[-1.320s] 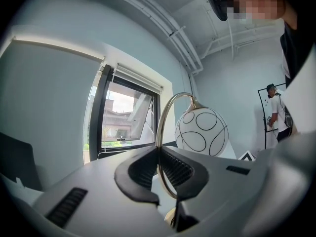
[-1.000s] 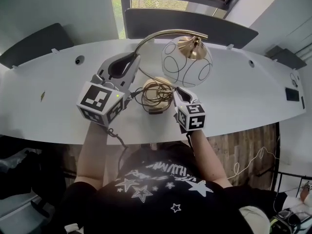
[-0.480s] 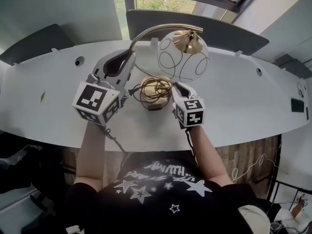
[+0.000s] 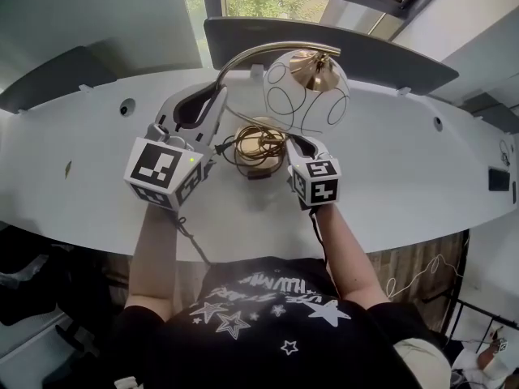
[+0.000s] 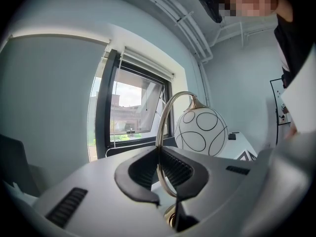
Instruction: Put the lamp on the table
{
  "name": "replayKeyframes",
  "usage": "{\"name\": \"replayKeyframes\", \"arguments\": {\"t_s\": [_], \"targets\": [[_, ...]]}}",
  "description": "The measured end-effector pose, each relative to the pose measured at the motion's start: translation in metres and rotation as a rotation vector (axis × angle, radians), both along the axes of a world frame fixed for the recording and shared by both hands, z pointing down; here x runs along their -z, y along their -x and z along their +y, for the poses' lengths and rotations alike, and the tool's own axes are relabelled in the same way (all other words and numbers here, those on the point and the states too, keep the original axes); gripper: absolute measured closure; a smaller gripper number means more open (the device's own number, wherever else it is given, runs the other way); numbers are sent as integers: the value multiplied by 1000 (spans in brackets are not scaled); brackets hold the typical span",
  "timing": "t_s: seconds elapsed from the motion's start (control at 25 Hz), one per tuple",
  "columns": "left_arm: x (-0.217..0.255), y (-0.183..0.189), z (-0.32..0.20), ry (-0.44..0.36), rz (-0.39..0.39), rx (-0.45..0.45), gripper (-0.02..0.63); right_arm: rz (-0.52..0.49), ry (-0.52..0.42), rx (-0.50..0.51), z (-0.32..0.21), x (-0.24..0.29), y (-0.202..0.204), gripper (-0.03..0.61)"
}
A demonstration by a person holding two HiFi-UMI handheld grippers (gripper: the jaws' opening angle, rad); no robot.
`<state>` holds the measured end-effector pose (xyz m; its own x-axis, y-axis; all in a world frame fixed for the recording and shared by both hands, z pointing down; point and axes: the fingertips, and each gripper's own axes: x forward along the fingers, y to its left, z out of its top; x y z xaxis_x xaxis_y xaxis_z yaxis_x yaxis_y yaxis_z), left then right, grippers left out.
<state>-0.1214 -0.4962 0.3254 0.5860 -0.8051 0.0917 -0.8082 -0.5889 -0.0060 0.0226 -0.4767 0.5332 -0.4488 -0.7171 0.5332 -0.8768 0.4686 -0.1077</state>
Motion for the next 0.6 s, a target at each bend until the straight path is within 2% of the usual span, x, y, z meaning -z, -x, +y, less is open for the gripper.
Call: {"name": "replayKeyframes", "arguments": {"t_s": [0.6], "targets": [[-7,-3,-20,8,-10,-20,583,16,6,-24,-18,-8,-1,534]]}}
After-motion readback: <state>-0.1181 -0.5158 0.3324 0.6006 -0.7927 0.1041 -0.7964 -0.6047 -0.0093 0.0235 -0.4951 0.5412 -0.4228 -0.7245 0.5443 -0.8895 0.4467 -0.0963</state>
